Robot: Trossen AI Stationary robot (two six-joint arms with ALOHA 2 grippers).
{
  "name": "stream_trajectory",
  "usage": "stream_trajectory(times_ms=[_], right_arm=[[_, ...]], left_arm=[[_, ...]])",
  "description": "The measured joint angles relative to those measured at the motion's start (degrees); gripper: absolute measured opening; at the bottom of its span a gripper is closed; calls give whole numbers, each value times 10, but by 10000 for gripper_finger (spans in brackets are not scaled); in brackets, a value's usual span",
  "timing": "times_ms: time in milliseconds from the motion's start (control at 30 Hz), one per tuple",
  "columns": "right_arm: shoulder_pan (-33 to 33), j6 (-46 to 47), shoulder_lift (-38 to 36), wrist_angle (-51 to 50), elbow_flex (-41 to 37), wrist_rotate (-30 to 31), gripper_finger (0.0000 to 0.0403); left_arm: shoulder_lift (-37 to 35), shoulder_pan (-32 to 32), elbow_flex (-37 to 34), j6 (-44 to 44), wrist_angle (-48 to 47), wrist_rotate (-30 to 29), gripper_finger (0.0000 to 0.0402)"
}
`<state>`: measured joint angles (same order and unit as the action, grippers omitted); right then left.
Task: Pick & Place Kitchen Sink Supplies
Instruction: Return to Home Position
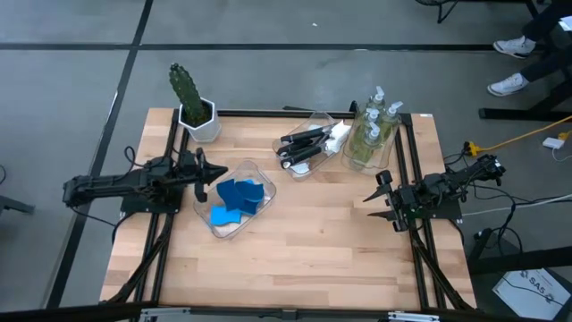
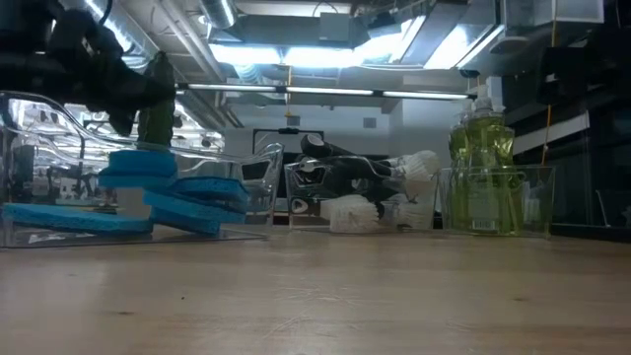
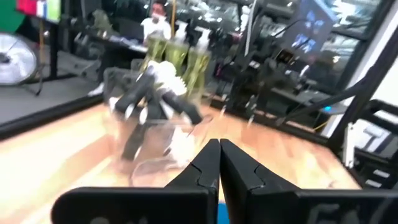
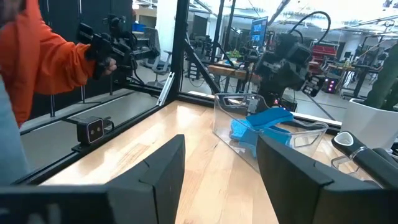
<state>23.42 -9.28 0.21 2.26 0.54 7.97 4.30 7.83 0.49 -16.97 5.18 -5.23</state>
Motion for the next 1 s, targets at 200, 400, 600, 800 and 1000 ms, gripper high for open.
stream_trajectory(times_ms=[200,400,600,800,1000], right_arm=[[0,0,0,0,0,0,196],[0,0,0,0,0,0,196],[0,0,0,0,0,0,196],[0,0,0,0,0,0,196],[0,0,0,0,0,0,196]], left_arm=[[-41,28,0,41,-42,24,2],[-34,46,0,22,-42,24,9],[-33,47,0,17,-42,24,10],[-33,47,0,17,-42,24,9],[-33,47,0,17,-42,24,12]])
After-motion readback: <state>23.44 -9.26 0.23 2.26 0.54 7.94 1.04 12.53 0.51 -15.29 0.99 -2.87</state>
